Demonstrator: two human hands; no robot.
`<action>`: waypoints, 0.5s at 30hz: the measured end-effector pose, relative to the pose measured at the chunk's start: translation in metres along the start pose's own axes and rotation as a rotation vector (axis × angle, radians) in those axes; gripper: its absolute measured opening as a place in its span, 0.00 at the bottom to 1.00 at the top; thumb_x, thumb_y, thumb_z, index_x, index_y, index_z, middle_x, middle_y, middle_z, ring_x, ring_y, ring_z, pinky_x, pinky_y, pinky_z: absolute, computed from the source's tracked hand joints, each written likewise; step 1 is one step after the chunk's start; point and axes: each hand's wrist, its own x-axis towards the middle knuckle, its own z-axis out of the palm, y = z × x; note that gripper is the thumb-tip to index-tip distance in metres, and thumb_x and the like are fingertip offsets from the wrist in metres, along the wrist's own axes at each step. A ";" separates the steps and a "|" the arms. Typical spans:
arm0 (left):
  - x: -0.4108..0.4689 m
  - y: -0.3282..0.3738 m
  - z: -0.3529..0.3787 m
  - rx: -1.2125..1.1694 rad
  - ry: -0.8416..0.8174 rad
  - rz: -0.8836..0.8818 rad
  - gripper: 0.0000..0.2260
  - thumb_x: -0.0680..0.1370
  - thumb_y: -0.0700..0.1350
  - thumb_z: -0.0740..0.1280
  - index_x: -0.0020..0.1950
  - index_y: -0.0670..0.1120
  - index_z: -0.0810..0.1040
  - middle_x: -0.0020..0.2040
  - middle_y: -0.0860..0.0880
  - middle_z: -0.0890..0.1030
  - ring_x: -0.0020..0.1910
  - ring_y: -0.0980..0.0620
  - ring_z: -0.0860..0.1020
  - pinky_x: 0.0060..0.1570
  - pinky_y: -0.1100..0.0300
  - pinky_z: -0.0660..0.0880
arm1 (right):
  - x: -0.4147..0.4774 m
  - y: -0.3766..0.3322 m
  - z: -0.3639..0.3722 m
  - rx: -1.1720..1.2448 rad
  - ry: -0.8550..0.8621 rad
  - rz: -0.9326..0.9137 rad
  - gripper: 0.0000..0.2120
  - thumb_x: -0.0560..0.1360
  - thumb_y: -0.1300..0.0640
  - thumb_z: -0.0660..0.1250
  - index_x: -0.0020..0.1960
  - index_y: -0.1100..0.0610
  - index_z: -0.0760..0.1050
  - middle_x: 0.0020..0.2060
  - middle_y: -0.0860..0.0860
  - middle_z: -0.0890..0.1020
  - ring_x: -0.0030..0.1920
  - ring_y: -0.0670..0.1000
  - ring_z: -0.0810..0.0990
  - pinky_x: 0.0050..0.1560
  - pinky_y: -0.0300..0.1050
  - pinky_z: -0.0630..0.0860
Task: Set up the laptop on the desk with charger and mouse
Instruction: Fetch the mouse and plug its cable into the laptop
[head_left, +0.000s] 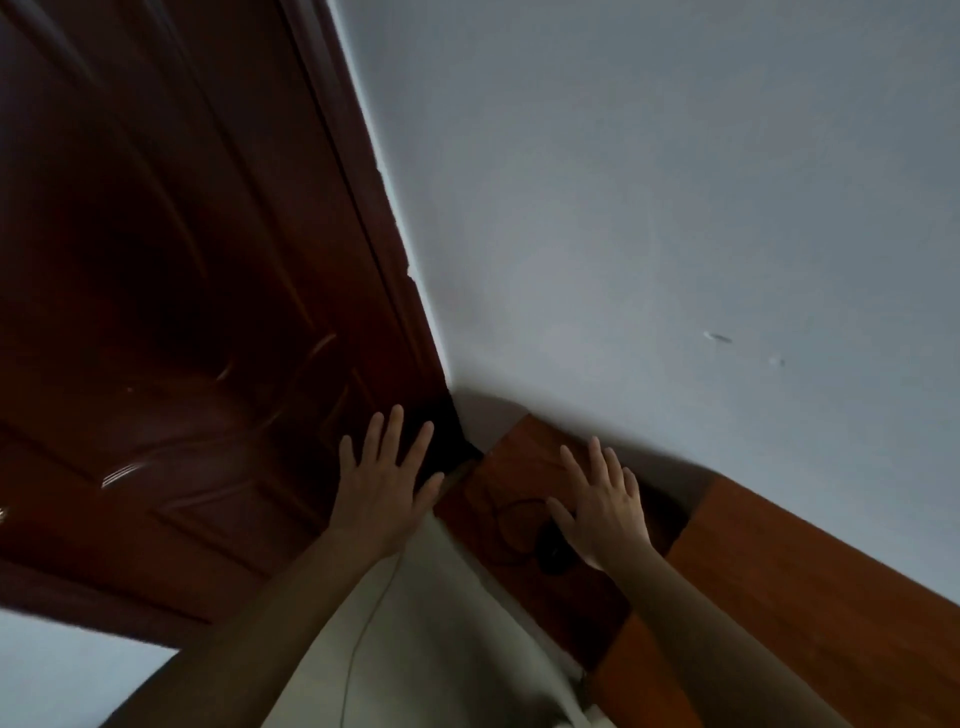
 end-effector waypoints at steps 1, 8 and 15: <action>0.016 -0.004 0.001 -0.004 -0.023 0.007 0.31 0.80 0.65 0.42 0.80 0.54 0.54 0.80 0.41 0.55 0.78 0.39 0.55 0.70 0.33 0.58 | 0.005 -0.002 0.002 0.001 -0.005 0.020 0.36 0.80 0.34 0.50 0.82 0.46 0.41 0.81 0.57 0.42 0.81 0.59 0.43 0.78 0.58 0.48; 0.119 -0.001 0.041 -0.008 -0.088 0.286 0.28 0.81 0.63 0.44 0.80 0.56 0.52 0.81 0.43 0.51 0.78 0.39 0.52 0.70 0.32 0.57 | 0.030 0.004 0.029 0.029 -0.058 0.283 0.37 0.80 0.33 0.51 0.82 0.45 0.41 0.81 0.56 0.41 0.81 0.60 0.43 0.78 0.58 0.49; 0.209 -0.008 0.100 -0.030 -0.129 0.606 0.28 0.80 0.63 0.46 0.80 0.57 0.54 0.81 0.42 0.52 0.78 0.37 0.55 0.68 0.31 0.60 | 0.037 -0.019 0.054 0.112 -0.070 0.702 0.37 0.80 0.35 0.55 0.82 0.44 0.43 0.82 0.55 0.43 0.80 0.61 0.46 0.76 0.59 0.56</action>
